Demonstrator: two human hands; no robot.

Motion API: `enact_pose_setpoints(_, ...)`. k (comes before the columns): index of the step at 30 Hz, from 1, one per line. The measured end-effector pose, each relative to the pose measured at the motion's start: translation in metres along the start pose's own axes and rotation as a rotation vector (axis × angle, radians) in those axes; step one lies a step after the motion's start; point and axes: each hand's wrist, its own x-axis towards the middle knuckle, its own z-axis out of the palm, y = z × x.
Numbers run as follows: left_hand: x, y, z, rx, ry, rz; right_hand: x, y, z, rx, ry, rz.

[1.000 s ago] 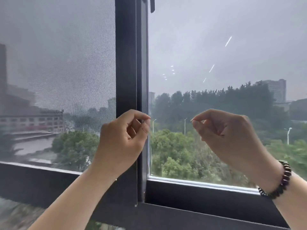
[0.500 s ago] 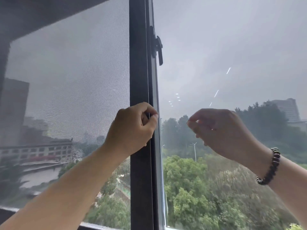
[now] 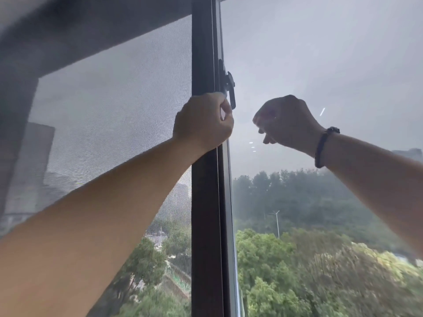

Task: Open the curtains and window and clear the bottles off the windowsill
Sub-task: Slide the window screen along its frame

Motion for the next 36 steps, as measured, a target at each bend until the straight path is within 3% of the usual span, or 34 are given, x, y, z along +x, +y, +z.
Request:
enact_pose_setpoints(16, 0.031, 0.002, 0.025, 0.302, 0.162, 0.069, 0.042, 0.0, 0.01, -0.011, 0.062, -0.116)
enact_pose_setpoints(24, 0.027, 0.004, 0.021, 0.147, 0.177, 0.029, 0.055, 0.002, 0.014, -0.108, 0.098, -0.231)
enact_pose_setpoints(36, 0.022, -0.004, 0.033, -0.25, 0.387, 0.06, 0.067, 0.0, 0.029, -0.036, 0.101, -0.332)
